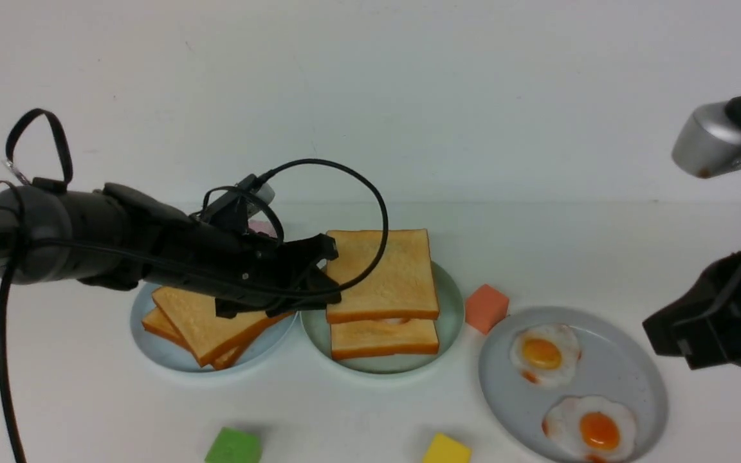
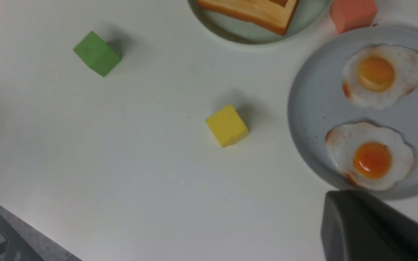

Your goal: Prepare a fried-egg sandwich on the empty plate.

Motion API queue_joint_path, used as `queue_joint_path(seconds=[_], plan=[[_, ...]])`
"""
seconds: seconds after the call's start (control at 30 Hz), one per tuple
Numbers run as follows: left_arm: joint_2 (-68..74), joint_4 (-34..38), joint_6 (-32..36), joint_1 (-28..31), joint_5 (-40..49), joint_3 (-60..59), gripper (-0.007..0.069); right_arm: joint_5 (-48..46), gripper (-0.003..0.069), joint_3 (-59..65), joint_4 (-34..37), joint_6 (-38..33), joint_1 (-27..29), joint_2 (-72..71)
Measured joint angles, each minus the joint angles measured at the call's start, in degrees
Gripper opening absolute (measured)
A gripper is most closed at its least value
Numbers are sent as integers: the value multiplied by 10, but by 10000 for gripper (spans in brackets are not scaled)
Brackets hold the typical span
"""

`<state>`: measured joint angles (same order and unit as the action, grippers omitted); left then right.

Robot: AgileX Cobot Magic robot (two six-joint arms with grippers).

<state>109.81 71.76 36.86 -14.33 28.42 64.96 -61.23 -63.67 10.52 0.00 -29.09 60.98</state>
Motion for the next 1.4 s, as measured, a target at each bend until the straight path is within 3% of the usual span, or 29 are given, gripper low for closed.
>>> queue_joint_path(seconds=[0.4, 0.57, 0.73, 0.87, 0.93, 0.97, 1.03, 1.1, 1.2, 1.3, 1.37, 1.4], plan=[[22, 5, 0, 0, -3, 1, 78, 0, -10, 0, -7, 0, 0, 0], [22, 2, 0, 0, 2, 1, 192, 0, -8, 0, -7, 0, 0, 0], [9, -37, -8, 0, 12, 1, 382, 2, -6, 0, -14, 0, 0, 0], [-28, -130, -72, 3, 18, 1, 492, 15, -3, 0, -19, 6, 0, 0], [-41, -164, -99, 7, 25, 1, 507, 22, -3, 0, -21, 8, 0, -1], [-60, -237, -156, 14, 37, 1, 524, 34, -3, 0, -25, 11, 0, -4], [-79, -304, -200, 19, 50, 1, 528, 48, -1, 0, -28, 12, 0, -6], [-122, -424, -303, 23, 80, 1, 530, 79, 2, 2, -48, 14, 0, -6], [-177, -540, -399, 25, 124, 1, 512, 105, 4, 10, -75, 32, 0, -6], [-232, -576, -428, 14, 157, 1, 455, 107, 5, 15, -113, 66, 0, -6], [-263, -579, -426, -7, 171, 1, 378, 104, 6, 19, -145, 89, 0, -9], [-282, -578, -419, -27, 178, 1, 295, 101, 6, 20, -167, 105, 0, -12]])
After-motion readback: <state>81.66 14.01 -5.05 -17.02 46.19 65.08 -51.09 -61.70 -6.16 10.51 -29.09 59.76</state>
